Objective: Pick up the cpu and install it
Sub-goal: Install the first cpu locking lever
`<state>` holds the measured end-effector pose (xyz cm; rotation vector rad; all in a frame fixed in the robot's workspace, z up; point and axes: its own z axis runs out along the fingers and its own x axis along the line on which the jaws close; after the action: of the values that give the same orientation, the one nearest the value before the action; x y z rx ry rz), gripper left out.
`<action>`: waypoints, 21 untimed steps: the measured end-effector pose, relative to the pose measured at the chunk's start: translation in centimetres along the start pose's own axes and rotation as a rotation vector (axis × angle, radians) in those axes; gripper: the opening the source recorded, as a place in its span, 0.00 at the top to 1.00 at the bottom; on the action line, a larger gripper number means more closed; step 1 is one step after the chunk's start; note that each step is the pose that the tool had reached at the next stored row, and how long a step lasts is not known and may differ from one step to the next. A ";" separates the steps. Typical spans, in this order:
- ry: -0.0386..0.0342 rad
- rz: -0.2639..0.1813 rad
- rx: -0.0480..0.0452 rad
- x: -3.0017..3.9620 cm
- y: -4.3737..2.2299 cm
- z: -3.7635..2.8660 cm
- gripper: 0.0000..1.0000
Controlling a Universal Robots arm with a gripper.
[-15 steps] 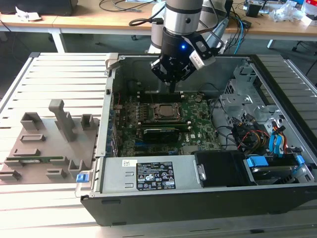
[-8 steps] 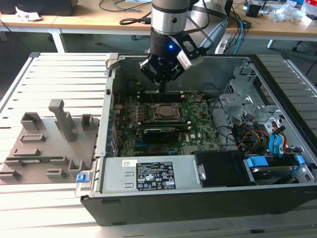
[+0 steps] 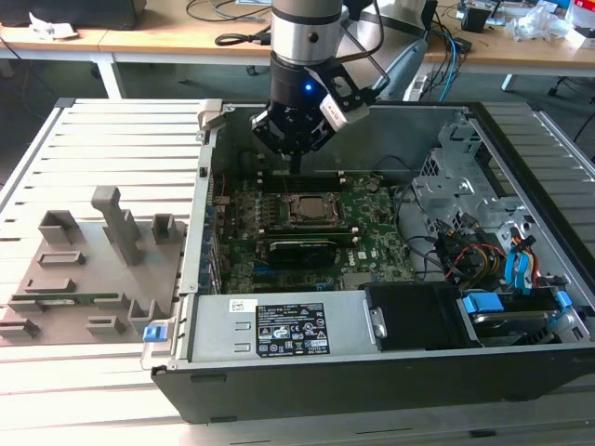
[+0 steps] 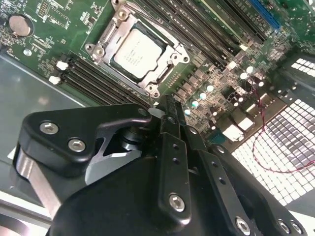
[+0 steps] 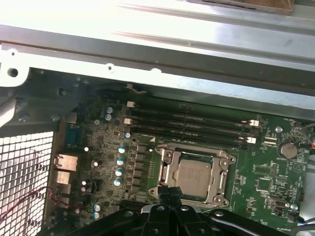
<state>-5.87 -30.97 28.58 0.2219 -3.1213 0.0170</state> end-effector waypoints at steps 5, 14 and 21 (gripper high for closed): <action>-0.0025 0.000 -0.0170 1.01 0.23 0.12 0.89; -0.0080 0.002 -0.0559 2.72 2.14 1.63 0.89; -0.0073 0.001 -0.0523 1.35 2.15 1.69 0.89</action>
<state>-7.53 -29.05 26.89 0.2193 -3.1244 -0.0655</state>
